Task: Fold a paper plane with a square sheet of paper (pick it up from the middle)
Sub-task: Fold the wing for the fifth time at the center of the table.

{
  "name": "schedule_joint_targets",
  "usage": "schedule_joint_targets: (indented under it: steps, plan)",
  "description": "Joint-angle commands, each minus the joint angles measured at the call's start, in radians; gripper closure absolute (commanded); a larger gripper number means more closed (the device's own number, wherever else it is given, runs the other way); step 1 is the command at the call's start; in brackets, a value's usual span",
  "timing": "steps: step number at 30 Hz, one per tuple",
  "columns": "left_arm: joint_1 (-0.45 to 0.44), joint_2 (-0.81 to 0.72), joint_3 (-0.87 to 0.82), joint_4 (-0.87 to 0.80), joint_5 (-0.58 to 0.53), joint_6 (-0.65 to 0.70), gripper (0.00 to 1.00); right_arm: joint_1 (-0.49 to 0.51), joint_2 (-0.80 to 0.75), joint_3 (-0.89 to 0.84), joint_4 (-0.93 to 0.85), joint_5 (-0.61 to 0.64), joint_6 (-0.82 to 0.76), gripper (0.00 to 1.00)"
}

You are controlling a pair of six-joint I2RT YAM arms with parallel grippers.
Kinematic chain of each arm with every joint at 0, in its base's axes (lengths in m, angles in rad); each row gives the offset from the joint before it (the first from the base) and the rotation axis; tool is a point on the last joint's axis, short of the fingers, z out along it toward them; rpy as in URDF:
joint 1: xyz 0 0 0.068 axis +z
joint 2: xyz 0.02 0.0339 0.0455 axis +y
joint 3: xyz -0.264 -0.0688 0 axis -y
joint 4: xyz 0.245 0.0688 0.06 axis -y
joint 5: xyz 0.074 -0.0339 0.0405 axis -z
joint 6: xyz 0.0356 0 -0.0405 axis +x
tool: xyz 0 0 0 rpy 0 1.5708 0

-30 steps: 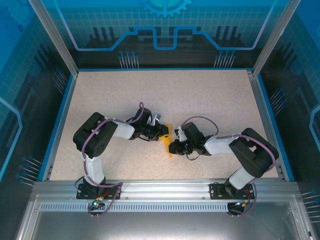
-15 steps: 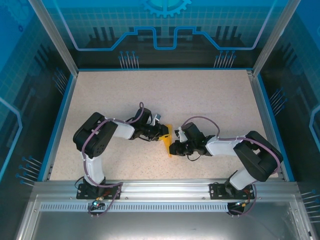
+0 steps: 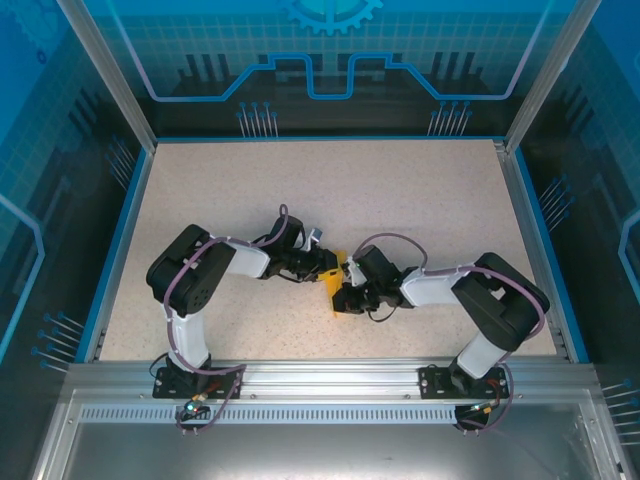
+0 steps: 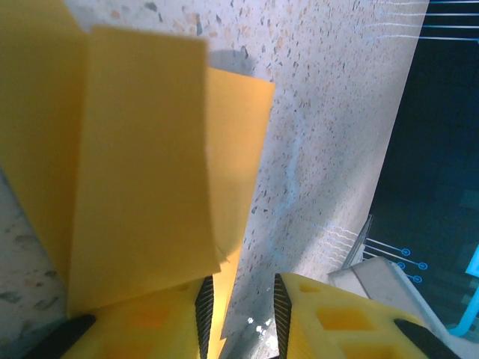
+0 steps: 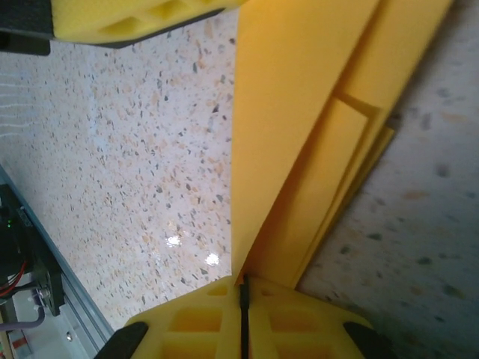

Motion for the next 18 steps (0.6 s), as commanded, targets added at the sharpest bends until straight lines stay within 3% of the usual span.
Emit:
schedule_joint_targets:
  steps: [1,18]
  plan:
    - [-0.007,0.033,0.008,-0.064,0.002,0.022,0.69,0.026,0.048,-0.012,-0.091,0.035,0.010,0.92]
    - [-0.007,0.052,0.023,-0.089,0.003,0.029,0.70,0.025,-0.060,-0.036,-0.054,0.012,0.078,0.85]
